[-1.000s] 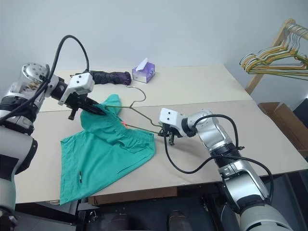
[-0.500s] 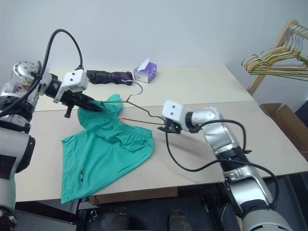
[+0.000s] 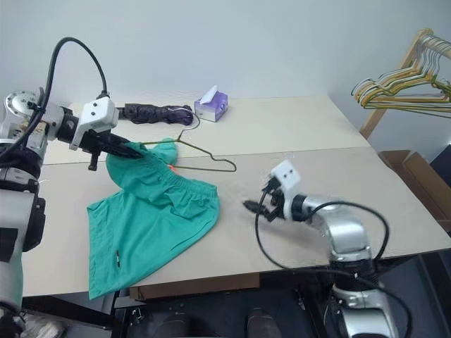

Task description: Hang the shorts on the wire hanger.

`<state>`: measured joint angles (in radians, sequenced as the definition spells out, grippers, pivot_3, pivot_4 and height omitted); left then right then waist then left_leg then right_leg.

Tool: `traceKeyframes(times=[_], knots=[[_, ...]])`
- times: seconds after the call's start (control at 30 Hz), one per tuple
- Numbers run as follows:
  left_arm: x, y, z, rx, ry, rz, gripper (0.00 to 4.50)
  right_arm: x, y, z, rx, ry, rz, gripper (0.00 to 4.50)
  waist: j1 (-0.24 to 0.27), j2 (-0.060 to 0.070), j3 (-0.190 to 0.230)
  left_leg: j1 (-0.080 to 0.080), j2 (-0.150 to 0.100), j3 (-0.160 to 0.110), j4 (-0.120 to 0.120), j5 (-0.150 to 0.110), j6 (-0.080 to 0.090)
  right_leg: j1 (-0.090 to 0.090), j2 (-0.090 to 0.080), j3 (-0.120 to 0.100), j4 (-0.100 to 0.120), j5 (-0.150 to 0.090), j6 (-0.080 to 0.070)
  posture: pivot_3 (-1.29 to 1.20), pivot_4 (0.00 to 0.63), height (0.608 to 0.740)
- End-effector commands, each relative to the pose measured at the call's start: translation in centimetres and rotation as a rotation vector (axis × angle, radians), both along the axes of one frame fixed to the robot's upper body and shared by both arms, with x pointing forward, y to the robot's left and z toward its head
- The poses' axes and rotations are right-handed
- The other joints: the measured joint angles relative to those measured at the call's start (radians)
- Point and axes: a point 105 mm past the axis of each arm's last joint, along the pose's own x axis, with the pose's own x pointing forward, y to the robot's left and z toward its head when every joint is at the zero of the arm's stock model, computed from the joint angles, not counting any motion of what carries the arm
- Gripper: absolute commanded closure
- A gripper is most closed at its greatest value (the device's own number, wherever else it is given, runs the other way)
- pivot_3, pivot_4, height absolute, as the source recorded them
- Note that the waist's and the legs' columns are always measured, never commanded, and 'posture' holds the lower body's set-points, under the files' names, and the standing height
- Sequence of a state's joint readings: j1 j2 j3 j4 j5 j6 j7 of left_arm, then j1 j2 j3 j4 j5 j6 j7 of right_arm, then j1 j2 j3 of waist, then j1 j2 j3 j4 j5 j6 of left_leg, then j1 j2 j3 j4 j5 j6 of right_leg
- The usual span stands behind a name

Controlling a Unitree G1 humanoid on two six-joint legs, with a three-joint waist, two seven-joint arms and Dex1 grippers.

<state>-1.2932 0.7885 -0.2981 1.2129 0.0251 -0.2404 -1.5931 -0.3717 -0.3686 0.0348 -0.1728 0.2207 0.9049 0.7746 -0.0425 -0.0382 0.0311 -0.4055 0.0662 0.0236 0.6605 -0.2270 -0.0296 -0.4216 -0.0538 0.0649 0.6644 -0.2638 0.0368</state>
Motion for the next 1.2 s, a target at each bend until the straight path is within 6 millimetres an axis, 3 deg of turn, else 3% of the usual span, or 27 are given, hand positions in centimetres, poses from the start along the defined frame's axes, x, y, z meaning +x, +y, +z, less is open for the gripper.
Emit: traceKeyframes(times=[0.03, 0.3, 0.33, 0.43, 0.7, 0.77, 0.93, 1.2], knots=[[0.1, 0.1, 1.8, -0.015, -0.057, 0.000, 4.43, 0.1, 2.9, 0.6, 0.114, -0.016, 0.039, 0.07, -0.001, 0.000, 0.000, 0.000, 0.000, 0.000, 0.000, 0.000, 0.000, 0.000, 0.000, 0.000, 0.000, 0.000, 0.000, 0.04, 0.000, 0.740], [0.0, 0.2, 2.1, -0.021, -0.060, 0.001, 4.43, 1.2, 7.1, -0.8, 0.156, 0.000, 0.050, 0.07, 0.001, 0.000, 0.000, 0.000, 0.000, -0.001, 0.000, 0.000, 0.000, 0.000, 0.000, 0.000, 0.000, 0.000, 0.000, 0.06, 0.000, 0.740], [0.0, 0.2, 2.1, -0.021, -0.060, 0.002, 4.43, 1.4, 7.4, -0.8, 0.160, -0.008, 0.051, 0.23, 0.001, 0.000, 0.000, 0.000, 0.000, -0.001, 0.000, 0.000, 0.000, 0.000, 0.000, 0.000, 0.000, 0.000, 0.000, 0.06, 0.000, 0.740], [0.0, 0.2, 2.1, -0.026, -0.059, 0.000, 4.43, 2.4, 8.2, -0.6, 0.176, -0.017, 0.026, 0.90, 0.001, 0.000, 0.000, 0.000, 0.000, -0.001, 0.000, 0.000, 0.000, 0.000, 0.000, -0.001, 0.000, 0.000, 0.000, 0.06, 0.000, 0.740], [-0.1, 0.4, 2.2, -0.031, -0.064, 0.004, 4.43, 3.8, 8.4, -0.8, 0.191, 0.009, -0.031, 3.75, 0.001, 0.000, 0.000, 0.000, 0.000, -0.001, 0.000, 0.000, 0.000, 0.000, 0.000, -0.001, 0.000, 0.000, 0.000, 0.07, 0.000, 0.740], [-0.1, 0.6, 2.3, -0.029, -0.065, 0.008, 4.43, 3.8, 8.1, -1.1, 0.182, 0.022, -0.039, 4.46, 0.001, 0.000, 0.000, 0.000, 0.000, -0.001, 0.000, 0.000, 0.000, 0.000, 0.000, -0.001, 0.000, 0.000, 0.000, 0.07, 0.000, 0.740], [-0.4, 0.8, 2.8, -0.073, -0.076, 0.014, 4.43, 4.9, 5.8, -1.0, 0.147, 0.007, -0.130, 4.49, 0.001, 0.000, 0.000, 0.000, 0.000, -0.001, 0.000, 0.000, 0.000, 0.000, 0.000, -0.001, 0.000, 0.000, 0.000, 0.07, 0.000, 0.740], [-1.9, 1.4, 2.8, -0.055, -0.048, -0.018, 4.43, 7.2, -0.8, 1.4, 0.164, -0.036, -0.281, 4.49, 0.000, 0.000, 0.000, 0.000, 0.000, -0.002, 0.000, 0.000, 0.000, 0.000, 0.000, -0.001, 0.001, 0.000, 0.000, 0.06, 0.000, 0.740]])
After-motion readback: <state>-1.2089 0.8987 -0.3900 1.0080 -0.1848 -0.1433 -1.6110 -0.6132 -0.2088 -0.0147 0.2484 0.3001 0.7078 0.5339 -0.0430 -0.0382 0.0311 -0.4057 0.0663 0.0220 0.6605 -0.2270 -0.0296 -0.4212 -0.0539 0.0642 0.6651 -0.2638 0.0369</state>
